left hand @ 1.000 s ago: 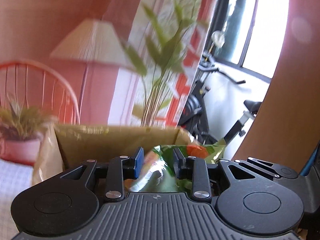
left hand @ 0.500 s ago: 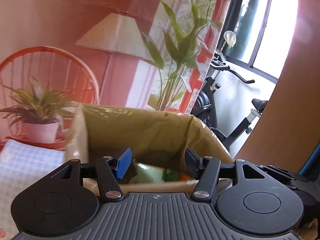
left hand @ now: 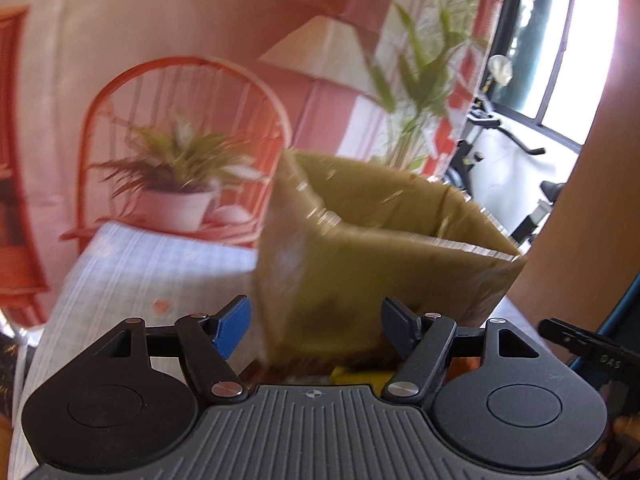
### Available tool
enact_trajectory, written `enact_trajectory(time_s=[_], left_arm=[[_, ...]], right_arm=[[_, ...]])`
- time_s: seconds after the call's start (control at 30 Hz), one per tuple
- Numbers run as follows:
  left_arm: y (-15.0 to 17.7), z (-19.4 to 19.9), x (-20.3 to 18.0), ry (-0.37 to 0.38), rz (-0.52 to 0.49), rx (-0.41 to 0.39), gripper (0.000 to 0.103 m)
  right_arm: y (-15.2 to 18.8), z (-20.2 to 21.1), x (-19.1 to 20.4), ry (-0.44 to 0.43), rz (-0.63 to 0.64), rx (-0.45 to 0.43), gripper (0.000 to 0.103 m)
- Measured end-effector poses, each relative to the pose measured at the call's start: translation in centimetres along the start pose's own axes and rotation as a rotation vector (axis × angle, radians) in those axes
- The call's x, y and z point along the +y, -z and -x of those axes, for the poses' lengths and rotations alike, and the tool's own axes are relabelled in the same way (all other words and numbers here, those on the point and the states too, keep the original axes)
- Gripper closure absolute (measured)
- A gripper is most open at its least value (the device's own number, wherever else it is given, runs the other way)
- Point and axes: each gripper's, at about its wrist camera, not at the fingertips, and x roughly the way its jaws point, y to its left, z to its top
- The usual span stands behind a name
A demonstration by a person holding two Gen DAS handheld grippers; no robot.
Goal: Organize snacks
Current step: 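Lift the green-and-white bag into the box and open both grippers, then grasp the green bag with left gripper while right grasps orange corn-chip bag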
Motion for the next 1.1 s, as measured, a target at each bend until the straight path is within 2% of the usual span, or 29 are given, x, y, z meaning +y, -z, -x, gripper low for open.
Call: enact_trajectory(time_s=[0.07,0.13,0.3,0.37,0.53,0.63,0.8,0.93,1.03,1.1], left_arm=[[1.1,0.4,0.6,-0.019,0.01,-0.001,0.027],[2.1,0.8,1.0,-0.037,0.021,-0.007,0.026],[3.9,1.1,1.4,-0.051,0.068,-0.01,0.023],[4.4,1.1,1.6,-0.043,0.094,-0.006,0.022],[5.9,1.2,1.9,-0.037,0.136,0.015,0.021],[6.5,1.1,1.9,-0.038,0.13,0.028,0.021],[7.1,0.9,2.2,-0.037,0.141,0.043,0.02],[7.7,0.9,2.1,-0.037,0.153,0.057,0.02],[7.9,1.1,2.0,-0.035,0.149,0.061,0.02],[8.1,1.2,1.9,-0.039,0.15,0.064,0.02]], right_arm=[[1.2,0.6,-0.6,0.018,-0.015,0.021,0.047],[2.4,0.9,-1.2,0.033,-0.028,0.063,0.046],[5.1,1.8,-1.8,0.108,0.021,0.168,0.027],[6.1,2.2,-2.1,0.11,0.029,0.19,0.02],[7.9,2.8,-2.1,0.12,0.104,0.265,0.015],[8.9,3.4,-2.3,0.08,0.132,0.316,0.004],[10.2,3.4,-1.8,0.097,0.33,0.387,0.0],[11.2,1.9,-1.6,0.062,0.48,0.431,0.0],[12.0,0.4,-1.5,0.024,0.553,0.469,0.0],[12.3,-0.3,-1.5,0.006,0.573,0.465,0.0]])
